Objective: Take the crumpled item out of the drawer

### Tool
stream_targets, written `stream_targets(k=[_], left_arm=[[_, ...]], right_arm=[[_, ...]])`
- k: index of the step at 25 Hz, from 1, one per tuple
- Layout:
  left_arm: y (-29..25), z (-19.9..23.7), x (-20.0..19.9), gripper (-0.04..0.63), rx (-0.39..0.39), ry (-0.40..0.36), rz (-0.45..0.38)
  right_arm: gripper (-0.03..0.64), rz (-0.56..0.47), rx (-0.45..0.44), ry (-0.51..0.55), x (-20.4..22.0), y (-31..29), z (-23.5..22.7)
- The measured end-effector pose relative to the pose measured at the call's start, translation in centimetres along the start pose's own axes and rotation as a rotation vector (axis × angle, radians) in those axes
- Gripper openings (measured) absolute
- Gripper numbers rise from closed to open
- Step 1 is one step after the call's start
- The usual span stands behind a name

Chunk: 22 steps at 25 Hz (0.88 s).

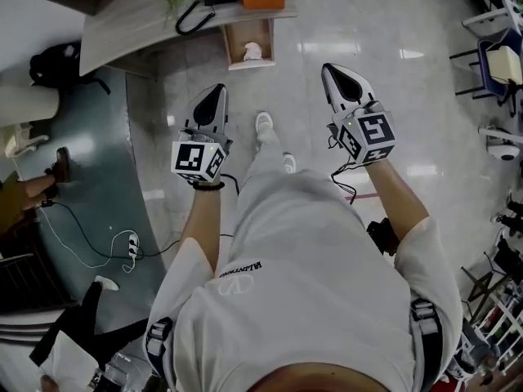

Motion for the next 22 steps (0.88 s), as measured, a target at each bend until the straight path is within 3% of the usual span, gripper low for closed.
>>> stream_targets(k=[7, 12, 22], left_arm=[[-7.2, 4.4, 5.0, 0.0, 0.096, 0.036, 0.08], [-11.2, 8.7, 8.8, 0.0, 0.075, 0.066, 0.182], [-17.3, 15.0, 14.3, 0.002, 0.078, 0.208, 0.268]], right_arm=[[0.002, 0.035, -0.037, 0.063, 2.0, -10.1, 0.8], [0.002, 0.126, -0.05, 0.044, 5.7, -17.1, 0.8], [0.002, 0.233, -0.075, -0.028, 10.9, -25.7, 0.5]])
Point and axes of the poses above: the fingertips, and each gripper's own axes: y backward along the fingers, z to its left, x out of its underside, the point moved 7 cm from there along y, backward along the fingers, and after that the axes turned 5 degrees about x, right-handed, at the moved point
